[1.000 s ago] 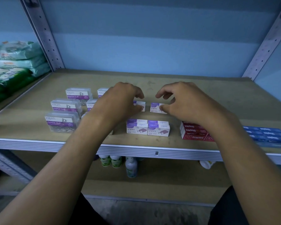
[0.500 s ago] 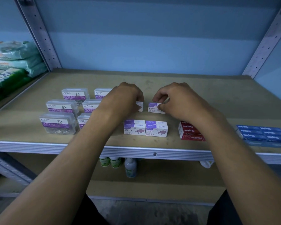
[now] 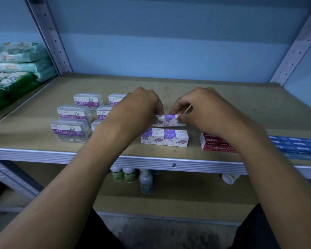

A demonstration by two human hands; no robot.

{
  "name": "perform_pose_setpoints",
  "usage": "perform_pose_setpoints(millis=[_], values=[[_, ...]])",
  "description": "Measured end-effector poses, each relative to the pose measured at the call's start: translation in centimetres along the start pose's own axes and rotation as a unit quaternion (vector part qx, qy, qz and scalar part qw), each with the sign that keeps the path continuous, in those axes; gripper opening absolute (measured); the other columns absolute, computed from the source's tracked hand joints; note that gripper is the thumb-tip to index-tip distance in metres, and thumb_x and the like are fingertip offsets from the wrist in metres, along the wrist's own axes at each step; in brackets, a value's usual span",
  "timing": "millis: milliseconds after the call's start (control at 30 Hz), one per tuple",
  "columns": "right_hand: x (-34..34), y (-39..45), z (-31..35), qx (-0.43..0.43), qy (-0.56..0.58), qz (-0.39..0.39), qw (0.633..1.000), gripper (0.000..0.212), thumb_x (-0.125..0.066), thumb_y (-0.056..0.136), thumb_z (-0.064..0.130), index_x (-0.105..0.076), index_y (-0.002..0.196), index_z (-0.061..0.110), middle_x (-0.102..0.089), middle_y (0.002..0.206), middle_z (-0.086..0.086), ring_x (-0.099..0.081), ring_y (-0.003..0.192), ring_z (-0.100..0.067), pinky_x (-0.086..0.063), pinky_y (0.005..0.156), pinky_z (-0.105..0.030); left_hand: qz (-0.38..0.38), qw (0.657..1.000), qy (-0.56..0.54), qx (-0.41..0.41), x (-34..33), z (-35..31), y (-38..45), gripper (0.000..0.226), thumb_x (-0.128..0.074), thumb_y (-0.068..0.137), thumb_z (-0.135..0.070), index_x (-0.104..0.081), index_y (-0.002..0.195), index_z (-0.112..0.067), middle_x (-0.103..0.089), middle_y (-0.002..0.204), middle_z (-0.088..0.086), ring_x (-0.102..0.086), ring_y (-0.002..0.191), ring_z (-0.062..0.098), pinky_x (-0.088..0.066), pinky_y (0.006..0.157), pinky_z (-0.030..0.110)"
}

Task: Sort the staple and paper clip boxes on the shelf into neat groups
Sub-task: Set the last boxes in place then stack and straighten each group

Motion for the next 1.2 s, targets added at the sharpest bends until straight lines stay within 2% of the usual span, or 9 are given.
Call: perform_pose_setpoints(millis=[133,267,367,467,600,1000,1200], values=[[0.2,-0.6,0.7,-0.001,-0.001,0.013,1.0,0.022,-0.073,0.086,0.012,-0.081,0.093,0.031,-0.073,0.082,0.015,-0.065,0.077,0.003,-0.048,0.066,-0.013,-0.009,1.0,0.01,-0.011,0.7,-0.4,-0.9,0.02,-0.072,0.084,-0.017,-0.076,0.101,-0.027,-0.072,0.1,-0.003,-0.064,0.09,0.018,-0.04,0.072,0.022],[-0.2,-0.9,0.9,-0.001,0.003,0.035,0.999,0.02,-0.074,0.087,0.014,-0.08,0.093,0.032,-0.073,0.082,0.015,-0.066,0.077,0.003,-0.05,0.069,-0.016,0.003,1.0,-0.002,-0.008,0.6,-0.2,-1.5,0.022,-0.07,0.084,-0.014,-0.076,0.099,-0.029,-0.072,0.1,-0.002,-0.066,0.089,0.02,-0.053,0.079,0.03],[-0.3,-0.9,0.9,-0.003,-0.004,0.042,0.999,0.021,-0.072,0.087,0.014,-0.08,0.092,0.033,-0.073,0.083,0.014,-0.066,0.078,0.002,-0.05,0.071,-0.017,0.004,1.0,-0.016,-0.003,0.4,0.0,-1.6,0.024,-0.066,0.085,-0.014,-0.076,0.097,-0.031,-0.071,0.099,-0.001,-0.066,0.086,0.022,-0.055,0.08,0.035],[-0.4,-1.0,1.0,-0.003,-0.01,0.045,0.999,0.021,-0.071,0.089,0.014,-0.08,0.093,0.033,-0.073,0.085,0.015,-0.065,0.079,0.001,-0.05,0.071,-0.017,0.014,1.0,-0.022,-0.004,0.2,0.1,-1.6,0.027,-0.061,0.086,-0.011,-0.077,0.096,-0.031,-0.071,0.098,-0.001,-0.066,0.084,0.021,-0.055,0.079,0.033],[-0.7,-0.9,1.0,-0.007,-0.016,0.048,0.999,0.022,-0.07,0.089,0.013,-0.08,0.091,0.033,-0.074,0.086,0.012,-0.067,0.081,-0.002,-0.055,0.076,-0.024,0.028,0.999,-0.026,-0.008,-0.1,0.2,-1.6,0.025,-0.062,0.087,-0.011,-0.077,0.096,-0.03,-0.071,0.098,0.0,-0.067,0.084,0.02,-0.055,0.08,0.033],[-1.0,-0.8,1.0,-0.017,-0.02,0.061,0.998,0.029,-0.065,0.09,0.01,-0.079,0.086,0.034,-0.073,0.088,0.012,-0.068,0.081,-0.005,-0.057,0.075,-0.026,0.054,0.998,-0.035,-0.018,-0.2,0.2,-1.5,0.025,-0.062,0.087,-0.011,-0.077,0.095,-0.03,-0.072,0.097,-0.002,-0.067,0.085,0.018,-0.055,0.082,0.033],[-1.2,-0.8,0.6,-0.028,-0.033,0.064,0.997,0.028,-0.062,0.092,0.012,-0.08,0.089,0.033,-0.072,0.092,0.009,-0.067,0.084,-0.008,-0.056,0.076,-0.026,0.062,0.997,-0.039,-0.013,-0.2,0.0,-1.6,0.025,-0.06,0.09,-0.014,-0.077,0.099,-0.03,-0.072,0.1,-0.005,-0.066,0.086,0.014,-0.051,0.078,0.025]])
Point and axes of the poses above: each hand's wrist, its own y-axis towards the middle knuckle, its own x-axis out of the back of the hand, z = x × y, the point moved 6 cm from there along y, towards the middle knuckle
